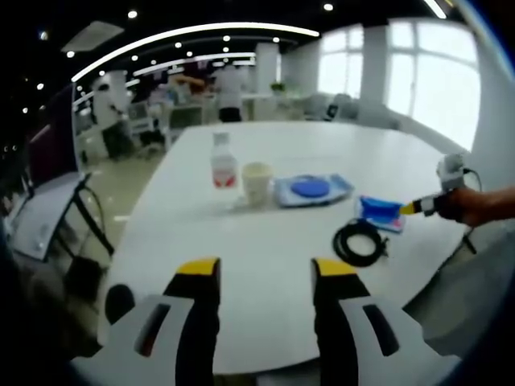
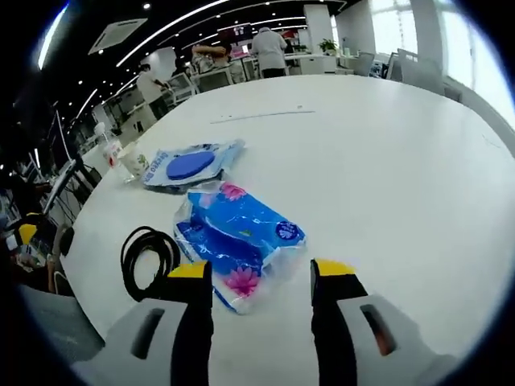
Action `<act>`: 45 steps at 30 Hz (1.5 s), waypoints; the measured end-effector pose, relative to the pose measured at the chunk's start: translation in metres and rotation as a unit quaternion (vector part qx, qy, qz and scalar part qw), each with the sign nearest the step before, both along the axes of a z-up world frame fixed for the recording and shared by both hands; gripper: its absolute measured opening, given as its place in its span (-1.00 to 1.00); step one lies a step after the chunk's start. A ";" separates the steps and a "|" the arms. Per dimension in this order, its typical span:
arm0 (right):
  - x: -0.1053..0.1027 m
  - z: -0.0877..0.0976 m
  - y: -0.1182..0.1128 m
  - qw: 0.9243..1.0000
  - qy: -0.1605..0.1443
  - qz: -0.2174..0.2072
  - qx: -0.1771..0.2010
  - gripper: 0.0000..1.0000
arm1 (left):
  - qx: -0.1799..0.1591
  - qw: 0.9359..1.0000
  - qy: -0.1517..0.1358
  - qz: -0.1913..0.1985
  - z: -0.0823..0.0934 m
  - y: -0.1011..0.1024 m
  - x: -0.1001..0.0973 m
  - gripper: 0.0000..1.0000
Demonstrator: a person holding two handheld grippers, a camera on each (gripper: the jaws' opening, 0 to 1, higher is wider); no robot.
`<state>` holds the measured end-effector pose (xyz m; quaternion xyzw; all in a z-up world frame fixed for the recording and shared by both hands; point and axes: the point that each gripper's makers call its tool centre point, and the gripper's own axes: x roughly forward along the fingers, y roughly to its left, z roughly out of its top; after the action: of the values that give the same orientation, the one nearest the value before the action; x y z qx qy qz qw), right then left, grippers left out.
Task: Arrange the tabletop items into an orderly group along one side of the table until the central work area is clear of visible clutter.
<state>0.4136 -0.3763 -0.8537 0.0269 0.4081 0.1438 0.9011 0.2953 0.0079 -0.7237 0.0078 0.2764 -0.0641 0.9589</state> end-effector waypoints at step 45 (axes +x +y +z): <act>0.122 0.072 -0.058 0.995 -0.056 0.035 -0.078 -0.99 | 0.013 1.000 0.029 0.000 -0.011 0.000 -0.002 -0.16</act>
<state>0.5358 -0.4344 -0.7813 -0.0654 0.3675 0.1440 0.9165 0.2936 0.0080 -0.7344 0.0182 0.3045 -0.0605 0.9504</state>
